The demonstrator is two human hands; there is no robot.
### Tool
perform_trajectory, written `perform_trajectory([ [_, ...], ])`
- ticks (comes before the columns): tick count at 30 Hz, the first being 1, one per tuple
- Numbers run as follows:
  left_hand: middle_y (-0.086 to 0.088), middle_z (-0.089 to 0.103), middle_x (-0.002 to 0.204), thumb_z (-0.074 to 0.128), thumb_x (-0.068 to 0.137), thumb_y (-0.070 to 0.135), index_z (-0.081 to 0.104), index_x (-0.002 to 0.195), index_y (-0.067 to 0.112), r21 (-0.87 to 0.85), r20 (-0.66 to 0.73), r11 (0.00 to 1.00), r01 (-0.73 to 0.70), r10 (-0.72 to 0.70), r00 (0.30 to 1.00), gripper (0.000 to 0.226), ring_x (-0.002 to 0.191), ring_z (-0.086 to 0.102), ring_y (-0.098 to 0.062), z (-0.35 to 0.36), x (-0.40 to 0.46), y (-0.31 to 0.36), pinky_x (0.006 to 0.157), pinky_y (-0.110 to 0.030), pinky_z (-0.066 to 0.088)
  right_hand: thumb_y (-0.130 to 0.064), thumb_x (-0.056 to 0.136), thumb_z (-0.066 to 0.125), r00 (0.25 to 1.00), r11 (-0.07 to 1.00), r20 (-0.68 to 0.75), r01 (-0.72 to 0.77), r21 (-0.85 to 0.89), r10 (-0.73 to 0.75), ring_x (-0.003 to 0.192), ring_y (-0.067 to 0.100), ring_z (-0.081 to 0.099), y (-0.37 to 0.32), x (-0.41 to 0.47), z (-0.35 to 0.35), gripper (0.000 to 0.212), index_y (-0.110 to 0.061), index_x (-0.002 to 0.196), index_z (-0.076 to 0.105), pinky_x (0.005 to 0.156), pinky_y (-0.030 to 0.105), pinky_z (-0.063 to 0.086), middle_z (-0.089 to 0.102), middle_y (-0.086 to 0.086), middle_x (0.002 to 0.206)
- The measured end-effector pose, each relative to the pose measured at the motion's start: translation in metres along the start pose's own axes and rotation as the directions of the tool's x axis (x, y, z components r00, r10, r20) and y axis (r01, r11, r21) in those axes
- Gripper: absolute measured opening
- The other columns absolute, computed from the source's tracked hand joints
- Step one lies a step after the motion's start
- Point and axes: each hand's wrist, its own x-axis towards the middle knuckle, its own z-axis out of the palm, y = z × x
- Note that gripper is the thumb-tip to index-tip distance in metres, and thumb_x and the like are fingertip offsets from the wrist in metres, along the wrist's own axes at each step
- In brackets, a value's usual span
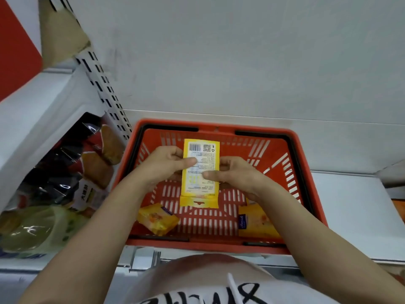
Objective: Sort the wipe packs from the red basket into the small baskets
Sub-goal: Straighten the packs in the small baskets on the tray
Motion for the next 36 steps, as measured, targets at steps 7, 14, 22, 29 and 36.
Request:
perform_trajectory([
  [7,0.004,0.044,0.150,0.056,0.073,0.078,0.052,0.140,0.026,0.841,0.174,0.526,0.123,-0.480,0.860,0.085,0.137,0.042,-0.019,-0.019,-0.001,-0.016,0.113,-0.038,0.033,-0.031,0.081,0.081,0.980,0.996,-0.182,-0.086,-0.026,0.080,0.074,0.019,0.076,0.001,-0.010,-0.022,0.030,-0.007,0.093,0.070,0.054,0.025,0.056,0.078,0.003,0.084],
  [14,-0.004,0.036,0.156,0.067,0.074,0.071,0.038,0.150,0.015,0.838,0.088,0.436,0.328,-0.701,0.707,0.100,0.136,0.043,-0.028,-0.002,0.020,-0.046,0.110,-0.044,0.041,-0.033,0.081,0.080,0.985,0.994,-0.163,-0.075,-0.078,0.061,0.076,0.018,0.076,0.002,-0.016,-0.018,0.032,-0.007,0.096,0.071,0.055,0.025,0.057,0.078,0.002,0.084],
  [22,-0.006,0.045,0.150,0.077,0.065,0.069,0.043,0.144,0.011,0.955,-0.016,0.215,0.203,-0.649,0.761,0.104,0.128,0.050,-0.029,0.020,0.031,-0.068,0.105,-0.040,0.044,-0.034,0.080,0.080,0.976,0.993,-0.204,-0.096,-0.069,0.080,0.076,0.018,0.076,0.004,-0.022,-0.025,0.033,-0.008,0.098,0.071,0.057,0.026,0.057,0.078,0.001,0.085],
  [29,-0.001,0.061,0.126,0.085,0.071,0.044,0.058,0.126,0.006,0.429,0.006,0.830,0.356,-0.397,0.918,0.072,0.113,0.062,-0.023,0.000,0.022,-0.035,0.085,-0.032,0.050,-0.035,0.082,0.078,0.943,0.996,-0.322,-0.070,0.047,0.081,0.077,0.019,0.076,0.008,-0.031,-0.034,0.029,-0.010,0.095,0.069,0.058,0.029,0.058,0.078,0.003,0.087],
  [36,-0.004,0.075,0.096,0.066,0.092,0.029,0.067,0.105,0.017,-0.429,-0.165,0.901,0.061,-0.144,0.976,0.017,0.078,0.073,-0.015,0.021,-0.006,0.001,0.067,-0.030,0.058,-0.036,0.080,0.078,0.805,0.998,-0.593,0.024,0.057,0.014,0.066,0.025,0.073,-0.001,-0.023,-0.002,0.034,-0.013,0.097,0.058,0.055,0.043,0.060,0.074,0.010,0.087],
])
